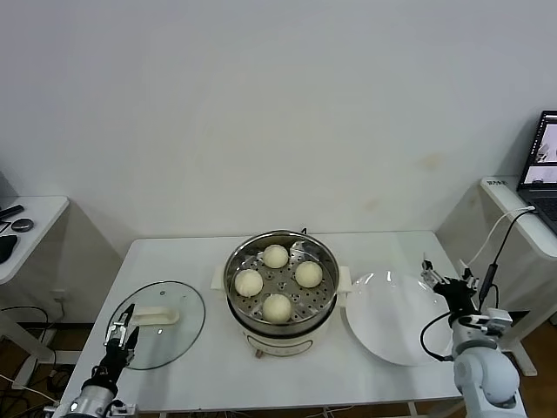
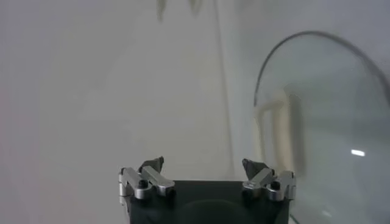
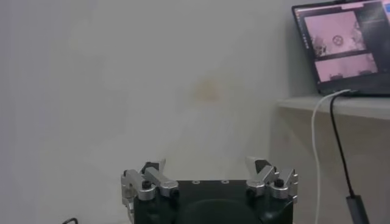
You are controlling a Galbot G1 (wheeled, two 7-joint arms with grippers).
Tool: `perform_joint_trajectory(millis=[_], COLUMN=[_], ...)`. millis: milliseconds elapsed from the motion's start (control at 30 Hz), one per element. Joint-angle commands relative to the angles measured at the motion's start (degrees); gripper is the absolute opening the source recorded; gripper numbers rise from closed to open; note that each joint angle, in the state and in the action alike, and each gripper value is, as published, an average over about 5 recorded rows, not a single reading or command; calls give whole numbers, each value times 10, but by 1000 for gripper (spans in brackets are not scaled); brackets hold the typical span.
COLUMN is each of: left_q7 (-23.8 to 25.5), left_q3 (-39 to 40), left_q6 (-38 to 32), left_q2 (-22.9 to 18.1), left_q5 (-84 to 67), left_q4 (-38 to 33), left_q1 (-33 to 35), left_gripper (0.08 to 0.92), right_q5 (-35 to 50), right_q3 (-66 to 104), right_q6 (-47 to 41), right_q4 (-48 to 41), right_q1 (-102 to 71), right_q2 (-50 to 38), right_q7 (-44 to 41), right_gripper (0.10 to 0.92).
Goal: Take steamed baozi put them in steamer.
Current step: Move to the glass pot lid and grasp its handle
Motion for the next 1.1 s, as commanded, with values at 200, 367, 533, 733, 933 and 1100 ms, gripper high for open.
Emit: perform_joint_trajectory(millis=[200,367,533,733,933,1100], left_q7=[-43,-42,-43,-51,-46,-40], left_q3=[42,52,61,73,83,89], left_q6=[3,13,52,88,89,89], left_q2=[11,12,17,17,13,11], left_q5=[-12,-25,-47,-62,-68,-67], left_q4=[105,128,144,151,148,147], left_q1=[-70,-95,-109,-122,-129,-134], left_gripper=[823,823,823,823,823,823], right_q5=[-1,-3,-3,-4,-4,-4], right_q3=[8,9,11,12,14,17], right_q6=[5,6,6,4,6,7], right_q4=[0,0,0,0,-1,0], right_q1=[-19,-23,-27,-28,-30,-33], right_q2=[-4,-6,-11,-10,-10,-13], right_q7=[0,-4,-4,-7,-8,-8], right_gripper=[823,823,823,823,823,823])
